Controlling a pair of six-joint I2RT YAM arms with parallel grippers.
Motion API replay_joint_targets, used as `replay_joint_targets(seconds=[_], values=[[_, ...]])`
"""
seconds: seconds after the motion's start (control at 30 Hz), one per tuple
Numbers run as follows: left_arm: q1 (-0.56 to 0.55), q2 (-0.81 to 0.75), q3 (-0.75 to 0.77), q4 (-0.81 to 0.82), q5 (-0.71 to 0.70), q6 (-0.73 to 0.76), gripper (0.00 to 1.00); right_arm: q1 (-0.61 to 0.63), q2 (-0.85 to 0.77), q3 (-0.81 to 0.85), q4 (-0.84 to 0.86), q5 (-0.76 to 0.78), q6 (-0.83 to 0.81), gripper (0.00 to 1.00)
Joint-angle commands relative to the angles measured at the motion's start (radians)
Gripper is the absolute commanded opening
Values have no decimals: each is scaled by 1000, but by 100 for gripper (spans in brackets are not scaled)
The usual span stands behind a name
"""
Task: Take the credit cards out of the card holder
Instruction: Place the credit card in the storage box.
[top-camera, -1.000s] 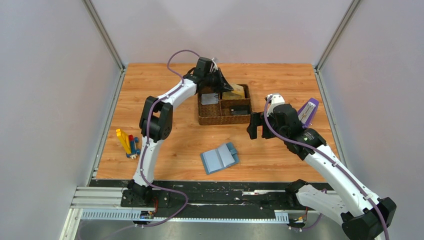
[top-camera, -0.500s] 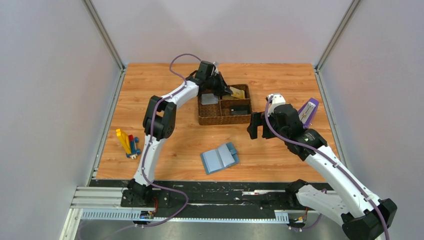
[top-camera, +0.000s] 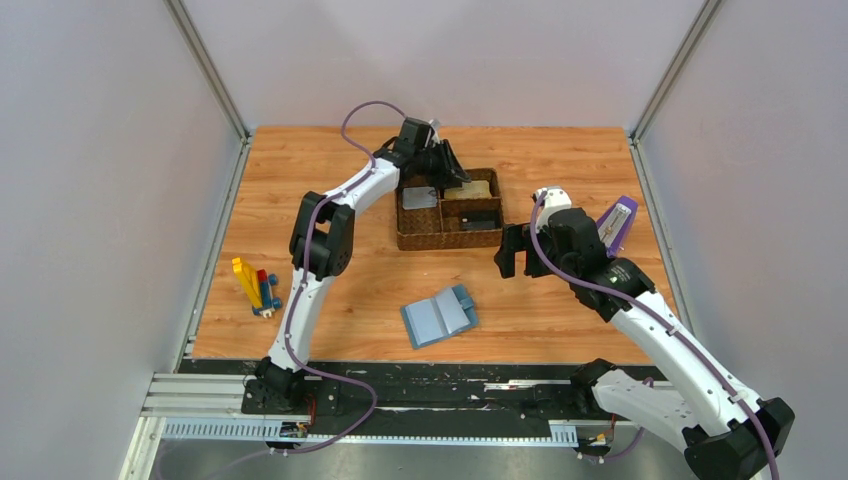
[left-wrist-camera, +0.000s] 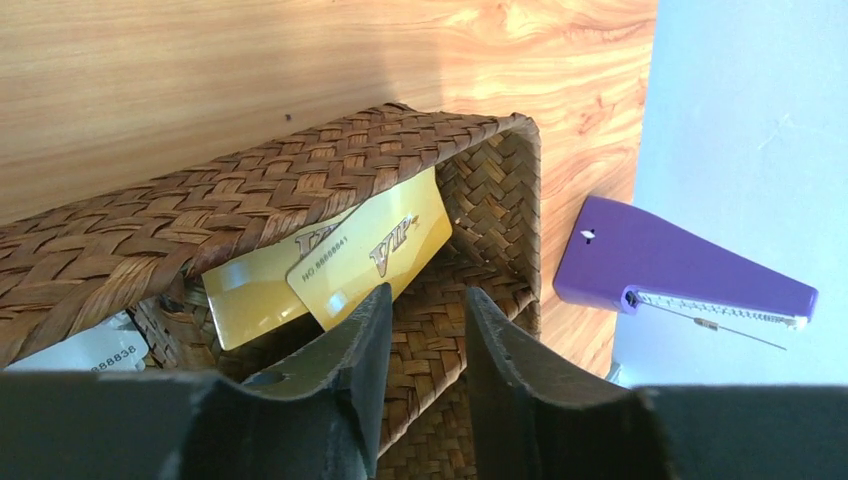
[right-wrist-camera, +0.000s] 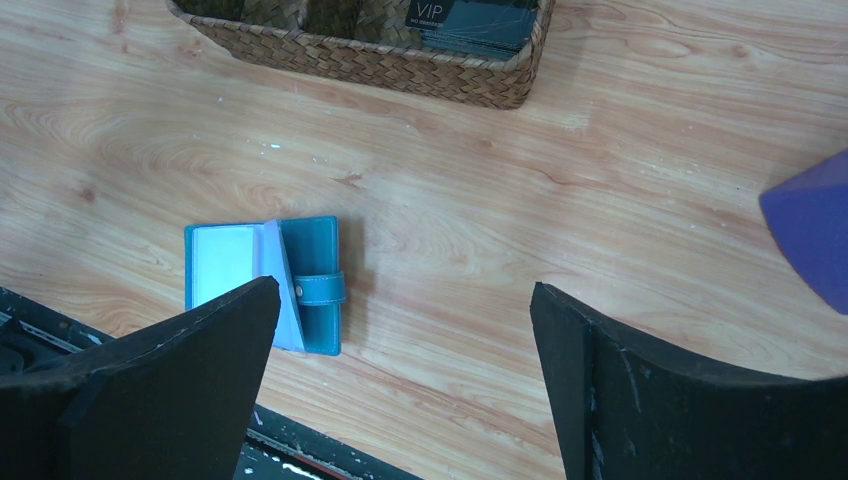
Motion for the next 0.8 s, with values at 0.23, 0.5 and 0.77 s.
replay_joint_targets(seconds=[0.23,0.5,0.77], values=[[-9,-98,24,-105,6,56,46,3,74,89,23,41,70,100],[-11,-299,-164,-175,-9,94,46,3,156,111,20,-165,130,80],[-9,-554,-394,-298,-57,165,45,9,257,116,62,-339,240,50]])
